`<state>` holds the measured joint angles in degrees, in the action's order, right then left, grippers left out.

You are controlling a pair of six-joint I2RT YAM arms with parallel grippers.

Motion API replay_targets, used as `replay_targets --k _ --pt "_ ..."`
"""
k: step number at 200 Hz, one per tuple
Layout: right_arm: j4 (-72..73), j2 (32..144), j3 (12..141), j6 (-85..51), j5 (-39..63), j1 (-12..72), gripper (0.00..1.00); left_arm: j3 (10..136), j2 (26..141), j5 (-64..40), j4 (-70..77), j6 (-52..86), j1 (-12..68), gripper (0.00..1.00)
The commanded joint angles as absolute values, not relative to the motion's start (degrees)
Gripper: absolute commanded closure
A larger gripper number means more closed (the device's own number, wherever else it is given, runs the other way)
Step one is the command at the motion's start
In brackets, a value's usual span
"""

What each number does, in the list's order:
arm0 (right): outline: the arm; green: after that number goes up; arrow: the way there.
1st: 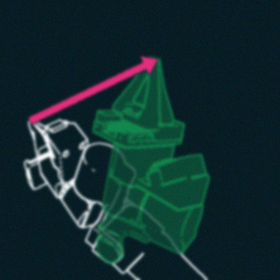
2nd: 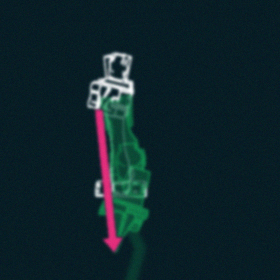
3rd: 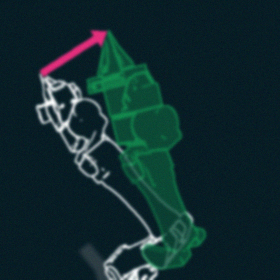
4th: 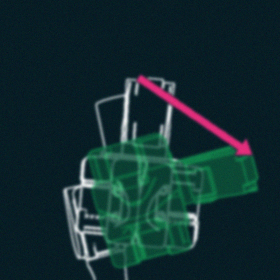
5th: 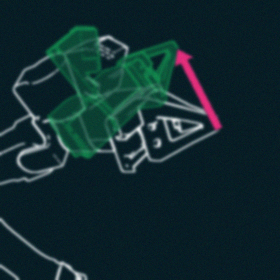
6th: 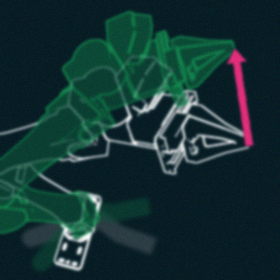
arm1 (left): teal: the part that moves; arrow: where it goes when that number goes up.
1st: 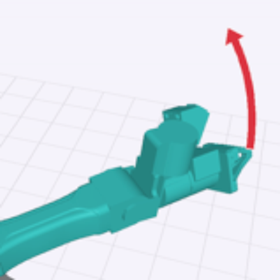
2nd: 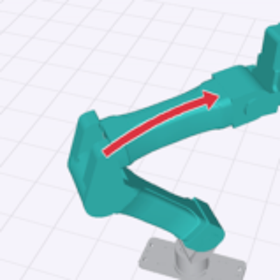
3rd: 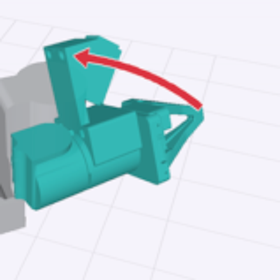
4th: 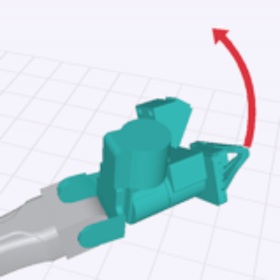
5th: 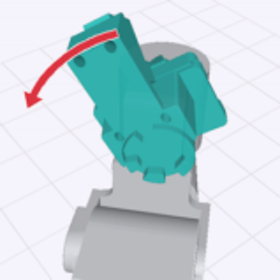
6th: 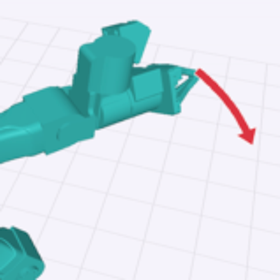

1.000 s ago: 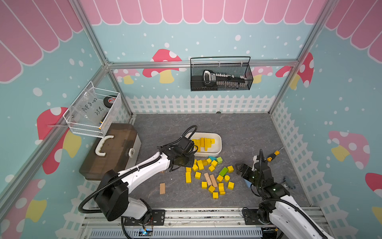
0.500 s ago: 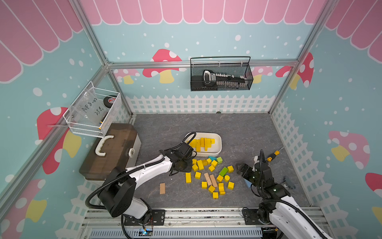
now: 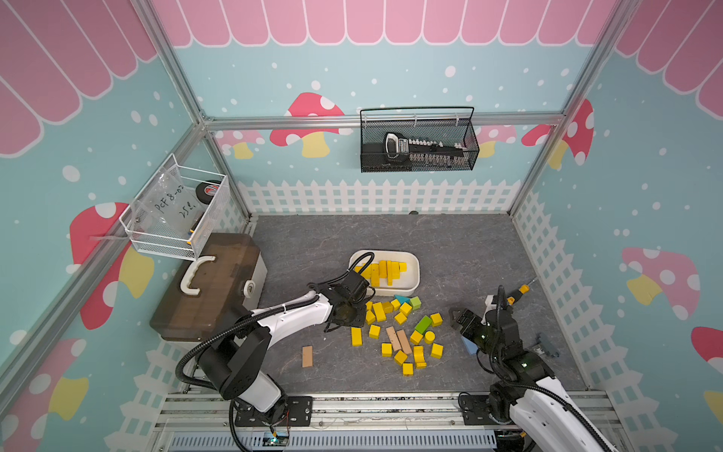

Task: Pick out the yellow building blocks
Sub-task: Pick up the building block from the center of the board.

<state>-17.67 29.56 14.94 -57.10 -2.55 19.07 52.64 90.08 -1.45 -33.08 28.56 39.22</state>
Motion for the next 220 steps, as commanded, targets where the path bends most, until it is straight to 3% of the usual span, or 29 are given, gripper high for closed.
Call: replay_targets --k 1,220 --pt "-18.32 28.78 13.97 -58.00 -3.30 18.72 0.02 53.36 91.66 -0.86 -32.89 29.27 39.06 0.62" --pt "-18.25 28.13 13.37 -58.44 -3.54 18.67 0.01 53.43 93.82 -0.61 -33.27 28.84 38.68 0.53"
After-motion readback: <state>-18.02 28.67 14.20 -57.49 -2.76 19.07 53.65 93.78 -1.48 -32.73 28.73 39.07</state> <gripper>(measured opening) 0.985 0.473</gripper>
